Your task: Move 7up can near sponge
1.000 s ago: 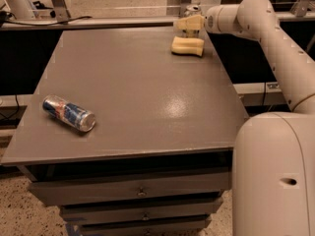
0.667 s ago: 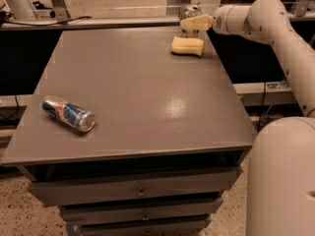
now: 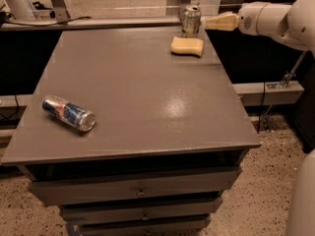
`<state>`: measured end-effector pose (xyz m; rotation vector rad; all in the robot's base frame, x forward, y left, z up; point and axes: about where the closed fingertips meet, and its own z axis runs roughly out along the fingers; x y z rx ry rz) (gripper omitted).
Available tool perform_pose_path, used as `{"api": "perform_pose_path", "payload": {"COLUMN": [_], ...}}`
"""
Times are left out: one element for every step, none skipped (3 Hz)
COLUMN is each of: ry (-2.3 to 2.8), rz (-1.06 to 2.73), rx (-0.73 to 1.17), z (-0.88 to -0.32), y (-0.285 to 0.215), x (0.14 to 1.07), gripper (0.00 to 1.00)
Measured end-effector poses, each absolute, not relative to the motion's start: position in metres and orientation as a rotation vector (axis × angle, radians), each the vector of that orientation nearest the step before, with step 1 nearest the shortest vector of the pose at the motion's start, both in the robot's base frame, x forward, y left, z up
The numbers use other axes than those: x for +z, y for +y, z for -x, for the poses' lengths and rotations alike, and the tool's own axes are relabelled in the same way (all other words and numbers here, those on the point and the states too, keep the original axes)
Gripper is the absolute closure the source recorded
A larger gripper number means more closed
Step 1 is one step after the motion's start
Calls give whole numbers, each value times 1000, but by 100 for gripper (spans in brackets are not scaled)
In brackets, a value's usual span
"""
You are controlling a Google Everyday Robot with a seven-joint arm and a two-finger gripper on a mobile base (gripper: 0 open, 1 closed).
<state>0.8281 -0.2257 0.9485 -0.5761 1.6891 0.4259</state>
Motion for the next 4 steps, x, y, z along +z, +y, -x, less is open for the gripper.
{"api": "perform_pose_path", "payload": {"ry": [1658,1675,1675,1682], "rz": [660,730,731,811], "rx": [494,547,547,540], "z": [-804,-791,-791,-785], "y": [-233,-221,-220,-218], "x": [962,957,957,951], "gripper": [0,0,0,0]}}
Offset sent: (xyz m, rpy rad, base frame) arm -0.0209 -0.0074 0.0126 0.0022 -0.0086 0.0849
